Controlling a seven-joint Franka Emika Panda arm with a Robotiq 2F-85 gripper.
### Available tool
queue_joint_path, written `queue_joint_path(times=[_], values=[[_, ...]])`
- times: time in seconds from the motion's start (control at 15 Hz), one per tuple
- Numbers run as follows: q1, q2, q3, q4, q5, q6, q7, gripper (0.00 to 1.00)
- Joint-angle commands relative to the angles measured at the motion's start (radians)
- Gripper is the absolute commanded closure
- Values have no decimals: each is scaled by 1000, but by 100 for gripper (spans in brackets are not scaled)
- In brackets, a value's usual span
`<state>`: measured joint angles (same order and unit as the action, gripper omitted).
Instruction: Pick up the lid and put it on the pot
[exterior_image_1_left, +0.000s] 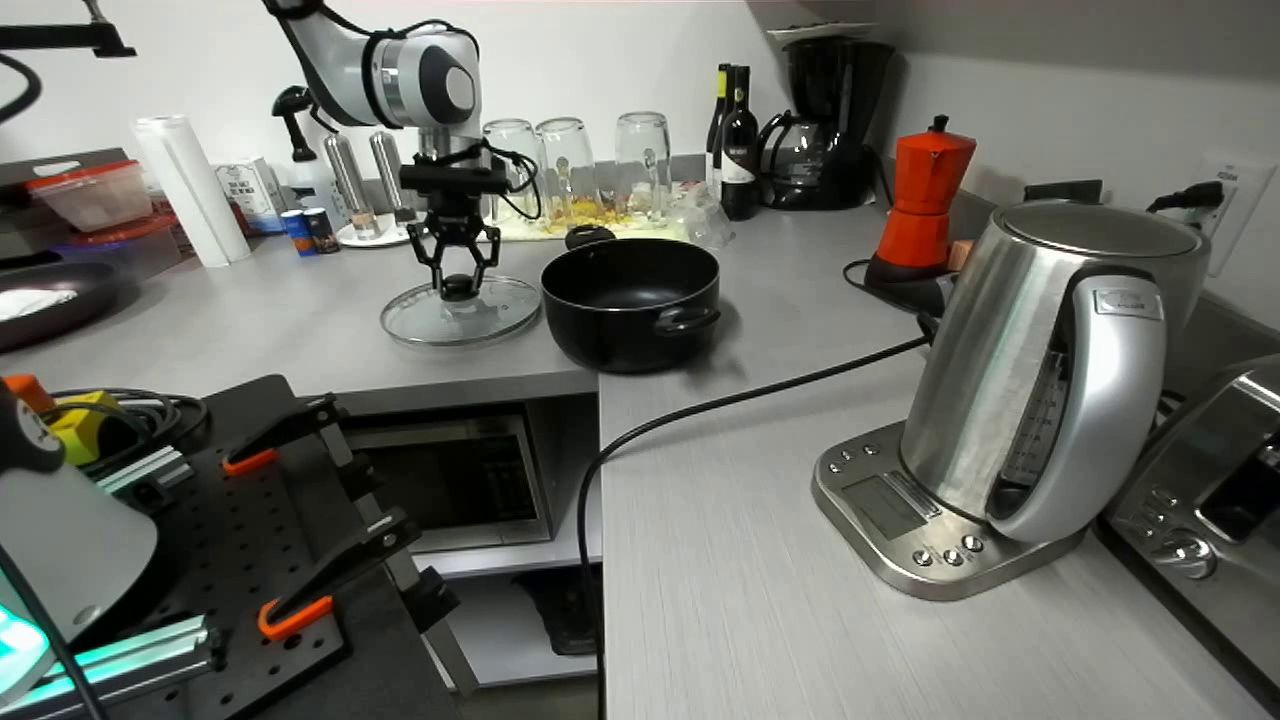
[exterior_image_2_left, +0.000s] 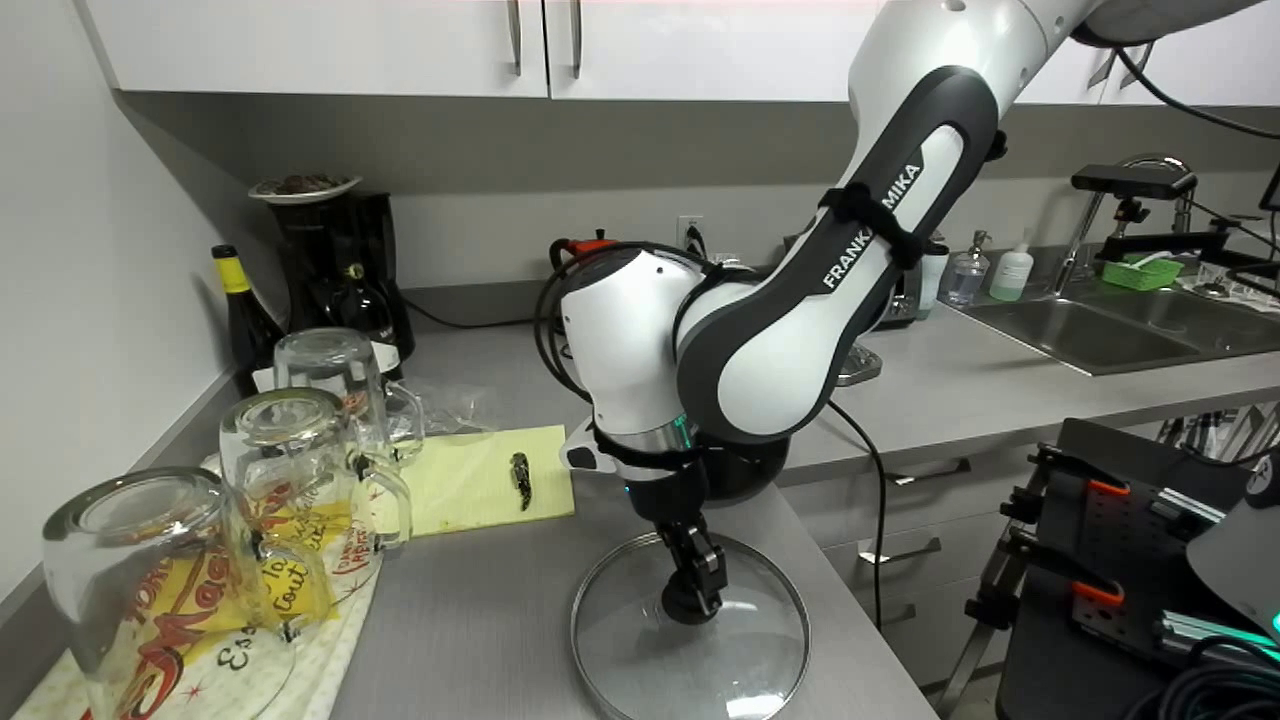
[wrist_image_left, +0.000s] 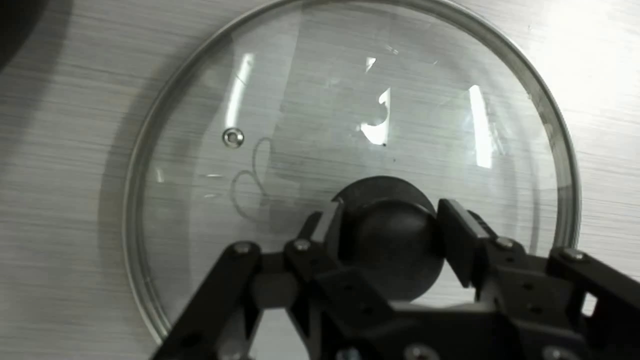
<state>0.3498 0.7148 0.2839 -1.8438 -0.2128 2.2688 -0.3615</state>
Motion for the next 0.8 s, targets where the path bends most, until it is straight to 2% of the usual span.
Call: queue_joint_path(times=[0.0,0.4,0.73], values=[[20,-75,11,-24,-17,-36,31,74],[69,-138,-2,-28,-51,-63,96,74],[71,-186,-17,-16,-61,-67,166,74]])
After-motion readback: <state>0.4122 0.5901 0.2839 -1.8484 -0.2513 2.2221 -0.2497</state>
